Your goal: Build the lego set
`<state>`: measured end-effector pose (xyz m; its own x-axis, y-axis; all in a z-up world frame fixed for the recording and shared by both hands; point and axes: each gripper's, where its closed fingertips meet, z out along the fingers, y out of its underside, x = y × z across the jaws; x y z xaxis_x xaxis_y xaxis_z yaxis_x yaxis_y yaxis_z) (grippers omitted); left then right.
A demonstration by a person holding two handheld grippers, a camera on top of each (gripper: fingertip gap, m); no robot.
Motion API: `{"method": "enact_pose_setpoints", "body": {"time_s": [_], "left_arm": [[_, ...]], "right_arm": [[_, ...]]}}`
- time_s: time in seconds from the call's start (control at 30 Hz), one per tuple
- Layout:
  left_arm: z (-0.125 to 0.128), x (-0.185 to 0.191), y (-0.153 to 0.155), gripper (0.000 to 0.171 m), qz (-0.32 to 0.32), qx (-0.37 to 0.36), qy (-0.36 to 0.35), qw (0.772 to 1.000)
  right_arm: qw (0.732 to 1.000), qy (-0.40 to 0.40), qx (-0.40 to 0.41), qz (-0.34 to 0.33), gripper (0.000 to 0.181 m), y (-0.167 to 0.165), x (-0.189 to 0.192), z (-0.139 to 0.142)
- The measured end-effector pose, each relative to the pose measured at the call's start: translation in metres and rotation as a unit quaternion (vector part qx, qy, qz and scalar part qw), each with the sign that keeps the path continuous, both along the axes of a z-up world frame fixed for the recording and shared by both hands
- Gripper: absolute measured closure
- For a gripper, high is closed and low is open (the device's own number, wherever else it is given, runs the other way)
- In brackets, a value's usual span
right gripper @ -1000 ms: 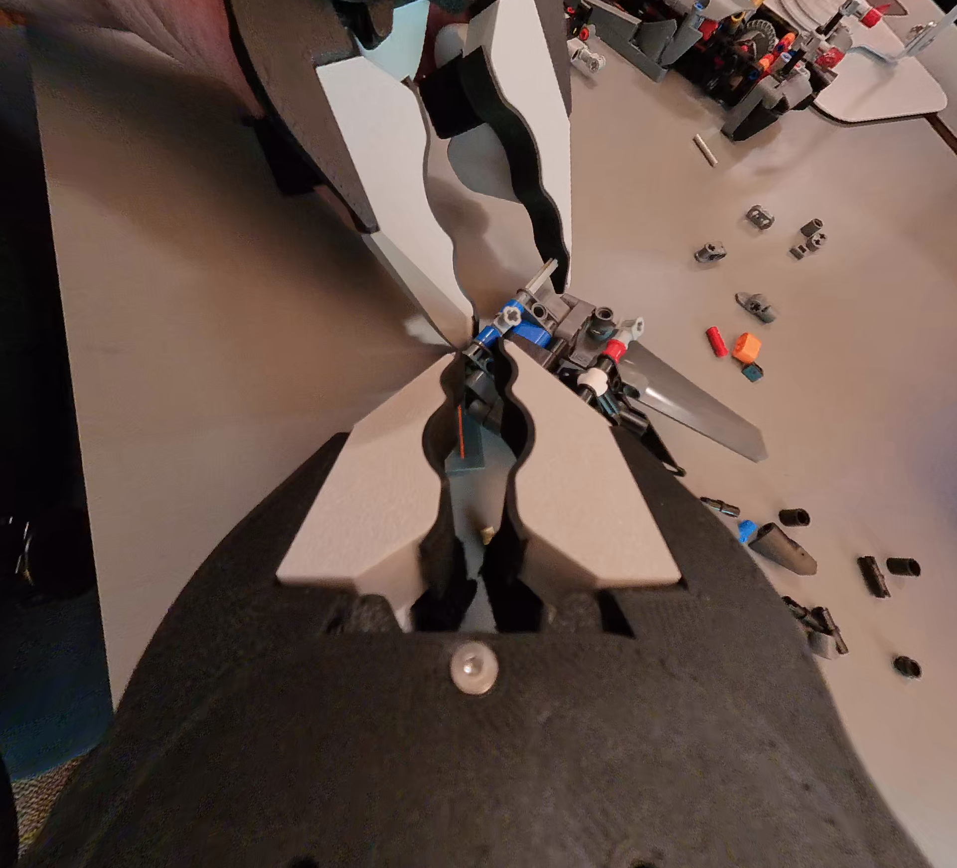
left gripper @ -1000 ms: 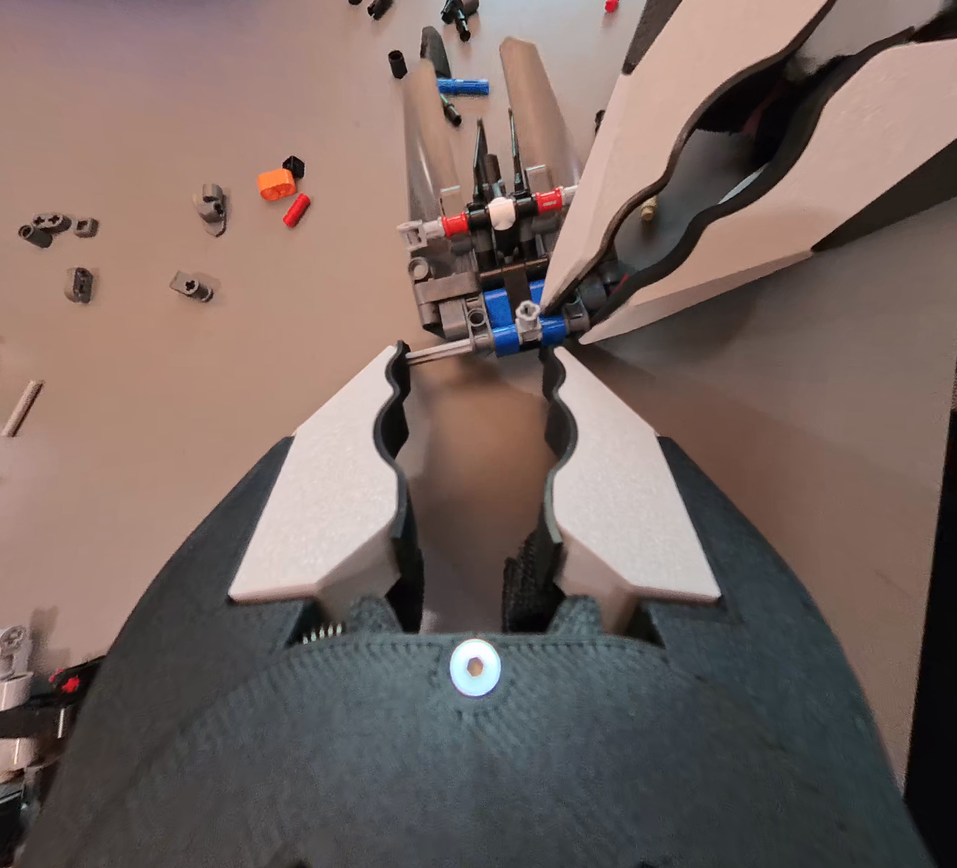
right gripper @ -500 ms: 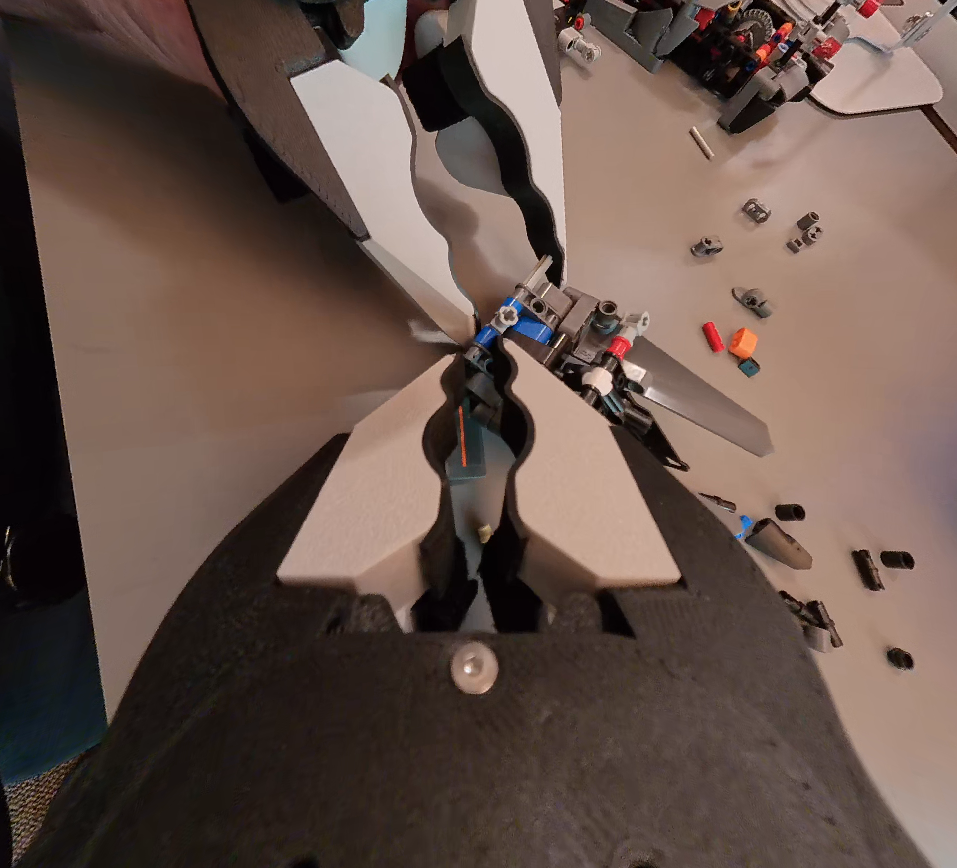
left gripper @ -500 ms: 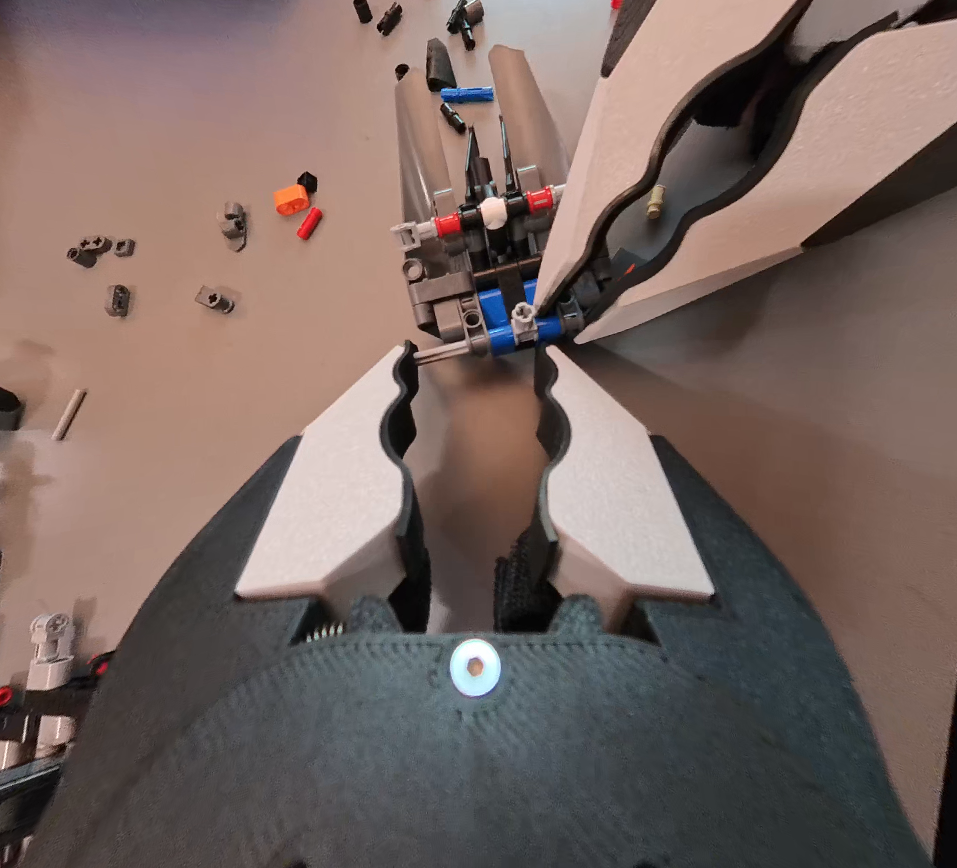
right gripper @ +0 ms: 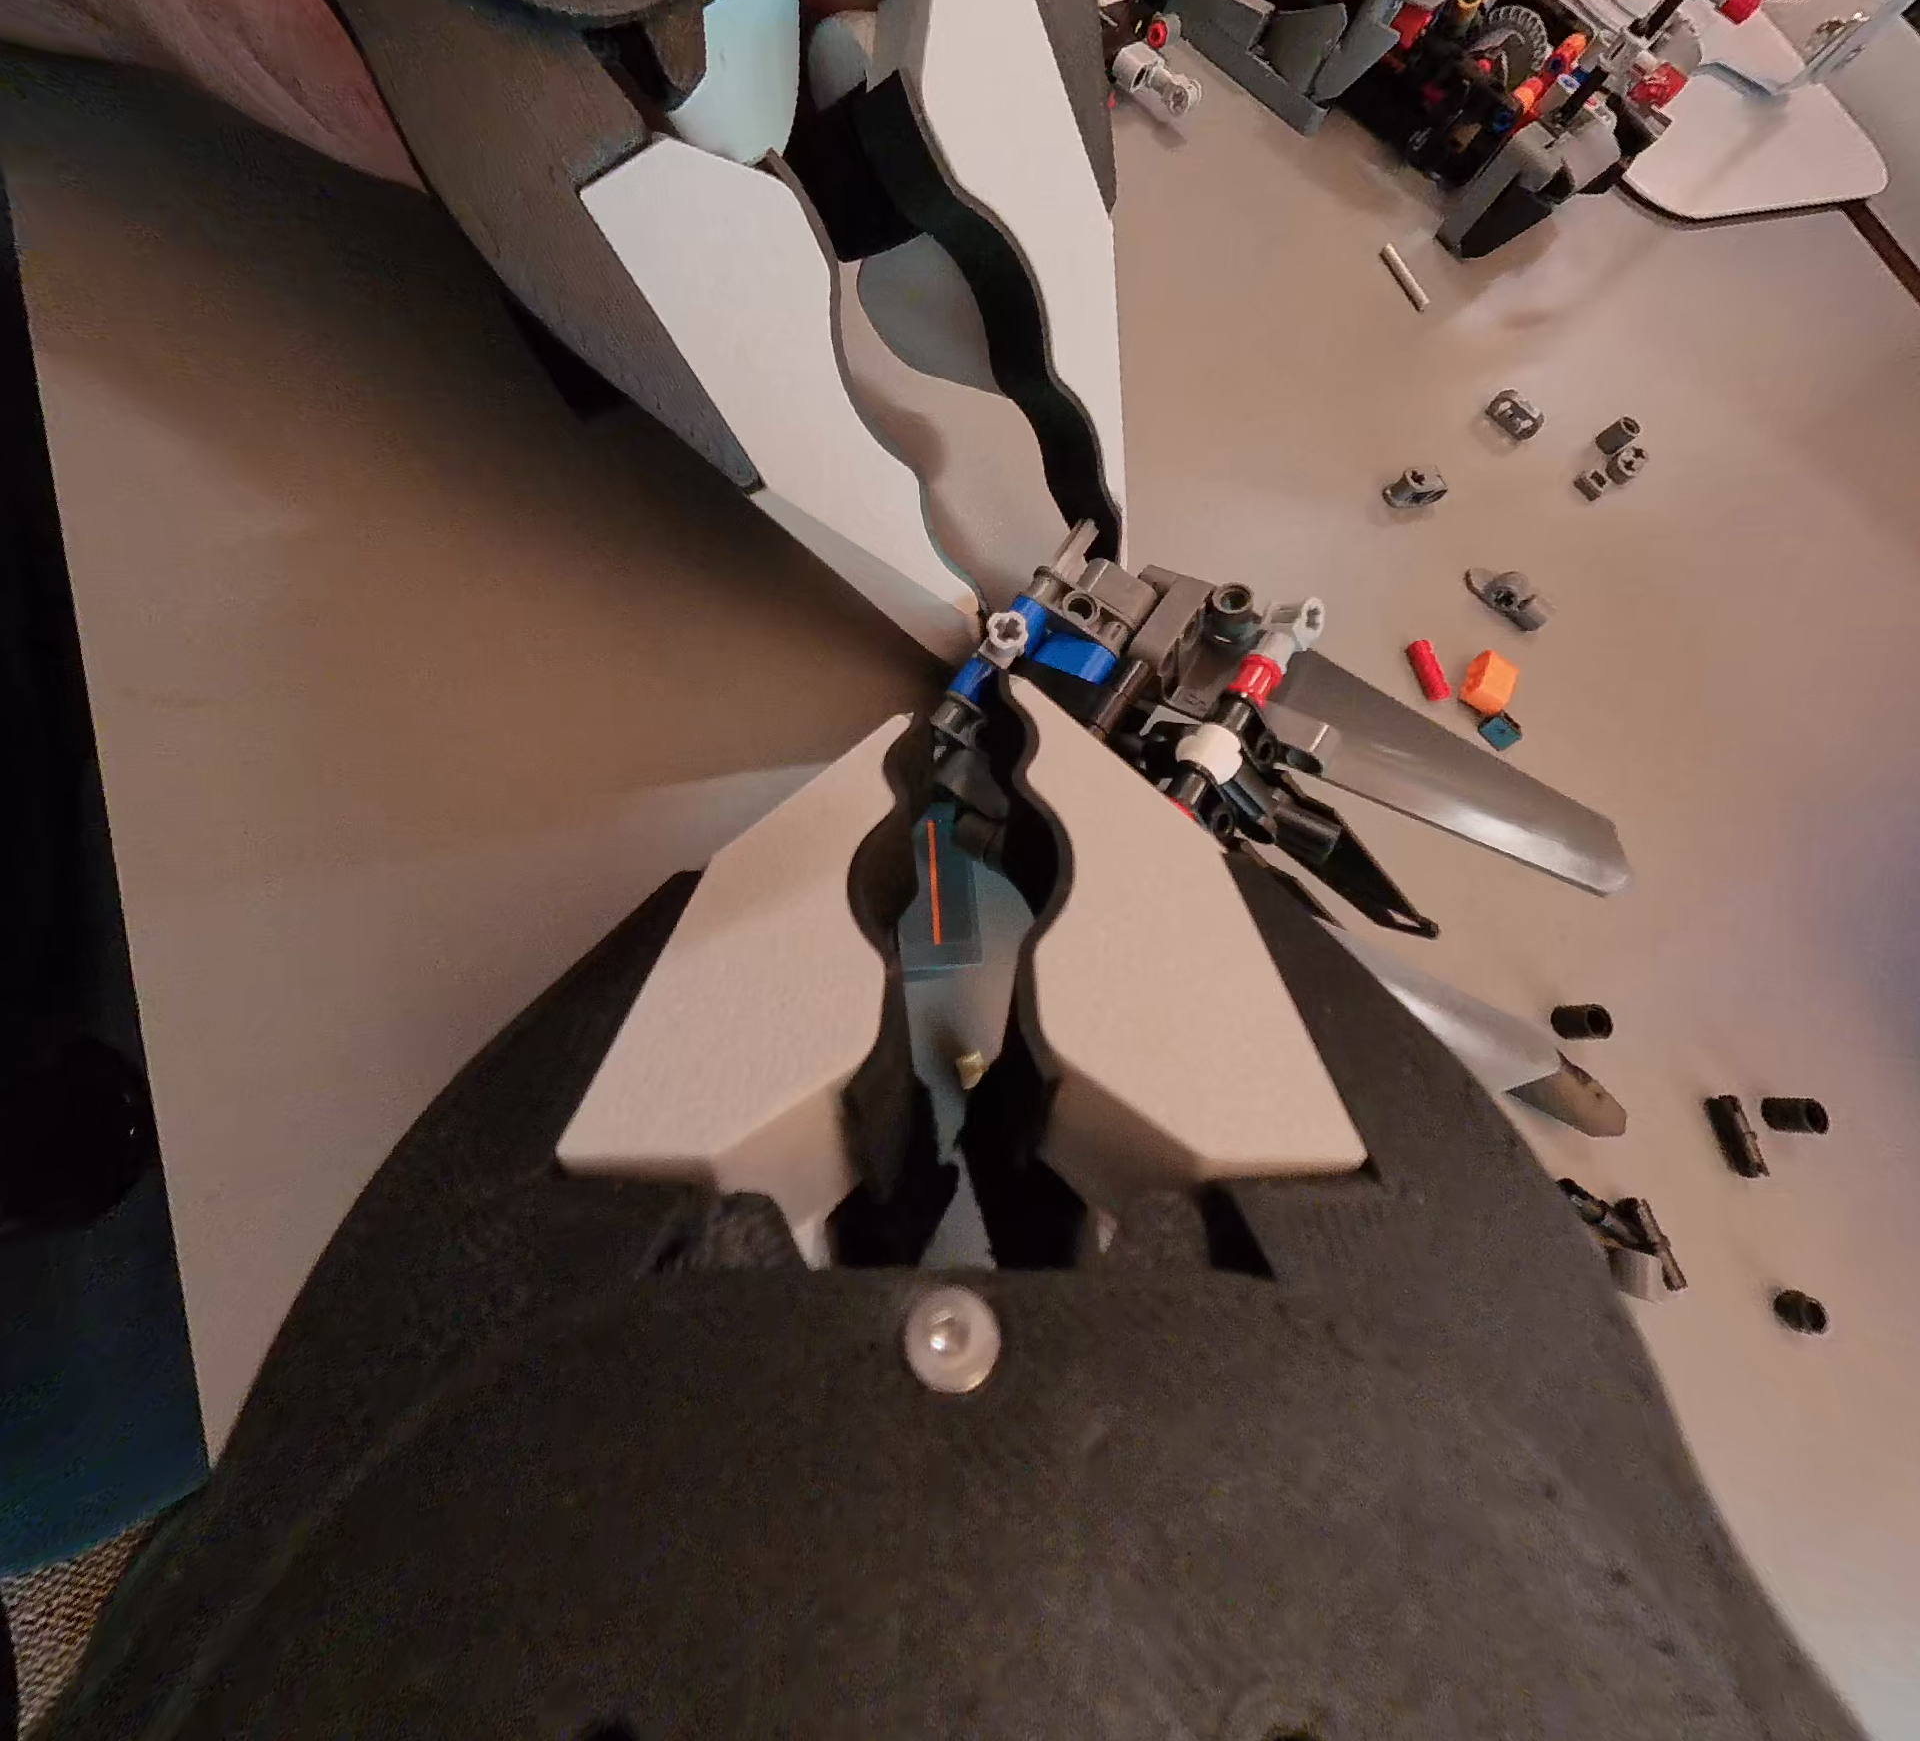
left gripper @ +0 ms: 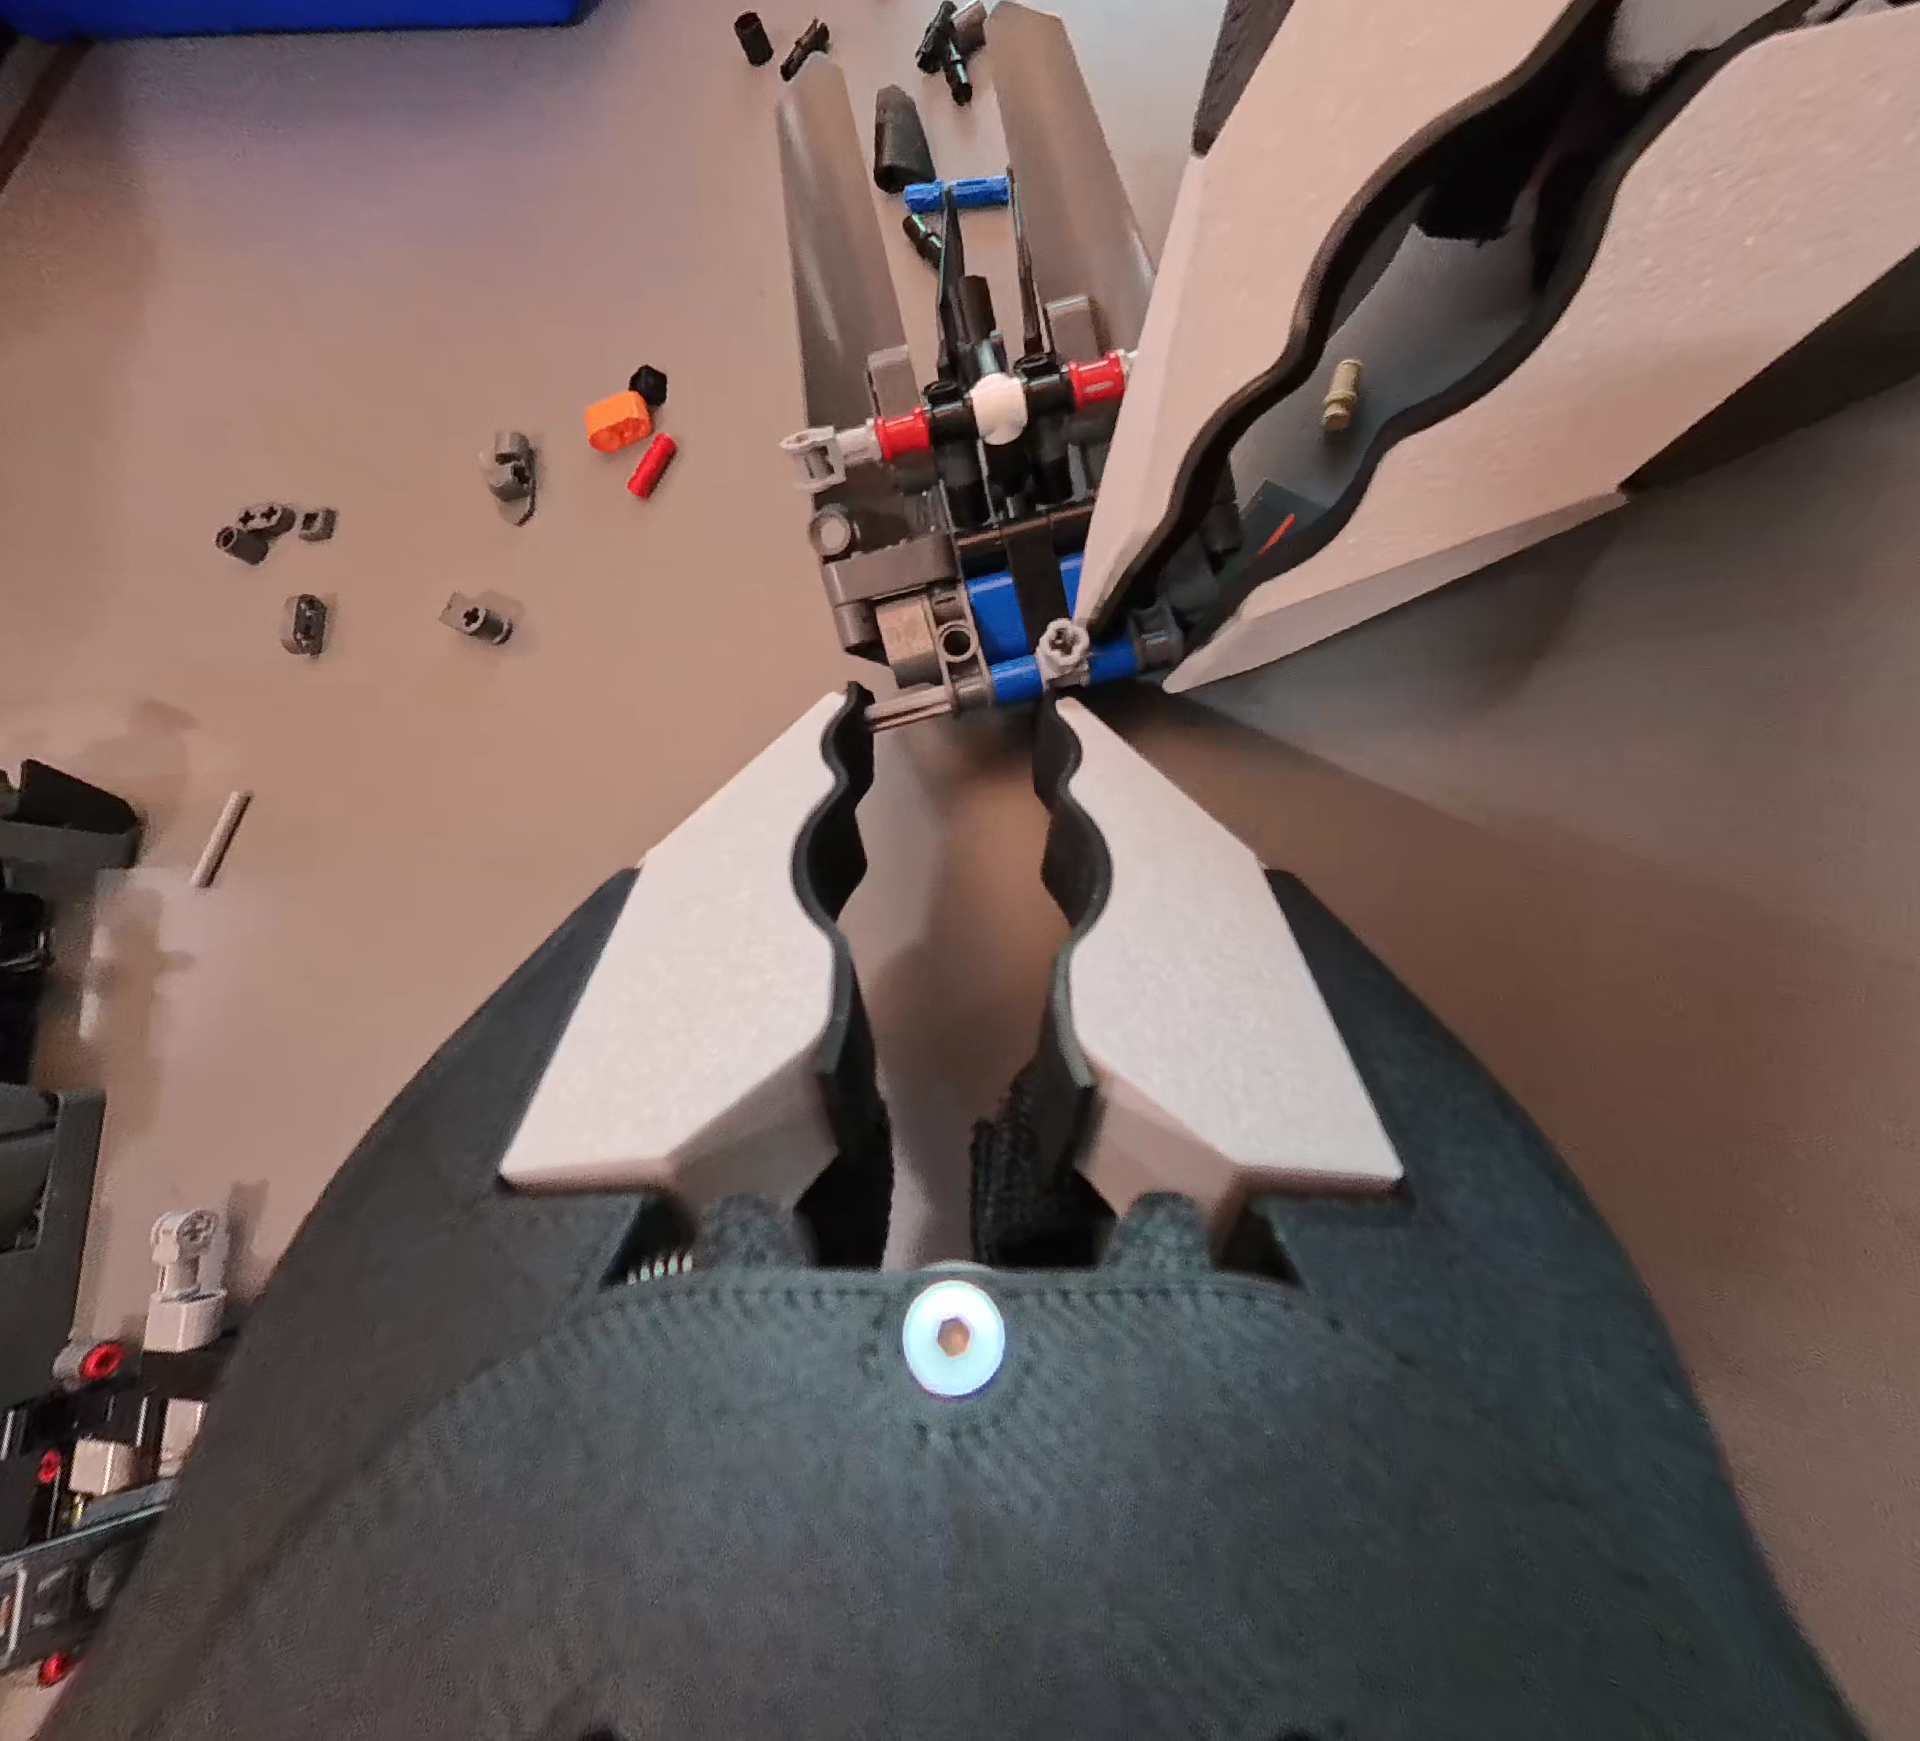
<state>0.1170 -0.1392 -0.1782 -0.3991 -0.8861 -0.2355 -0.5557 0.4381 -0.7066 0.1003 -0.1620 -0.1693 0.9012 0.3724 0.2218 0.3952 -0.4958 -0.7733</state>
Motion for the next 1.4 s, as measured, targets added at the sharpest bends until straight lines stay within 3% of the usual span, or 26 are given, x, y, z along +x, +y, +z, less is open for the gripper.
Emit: {"method": "enact_pose_setpoints", "body": {"time_s": [0.4, 0.53, 0.83, 1.0, 1.23, 1.4], "left_arm": [[-0.001, -0.001, 0.004, 0.139, 0.002, -0.019, 0.007, 1.000], [-0.003, -0.003, -0.008, 0.159, -0.015, -0.012, 0.010, 1.000], [0.002, -0.002, 0.008, 0.124, 0.007, -0.025, 0.022, 0.999], [-0.001, -0.001, -0.003, 0.120, -0.021, -0.035, 0.031, 0.999], [-0.001, 0.004, -0.008, 0.112, -0.027, -0.036, 0.036, 0.998], [-0.002, 0.006, -0.008, 0.119, -0.024, -0.039, 0.037, 0.998]], "right_arm": [[1.000, 0.006, 0.007, -0.010, 0.172, 0.002, 0.003, 0.002], [1.000, 0.008, 0.007, -0.015, 0.172, 0.003, 0.005, 0.002], [0.999, 0.025, 0.027, -0.014, 0.161, 0.002, 0.005, 0.011], [1.000, 0.004, 0.026, 0.010, 0.165, -0.011, 0.006, 0.015], [0.996, -0.084, 0.003, 0.039, 0.162, -0.017, 0.015, 0.008], [0.993, -0.102, 0.010, 0.057, 0.177, -0.013, 0.013, 0.005]]}}
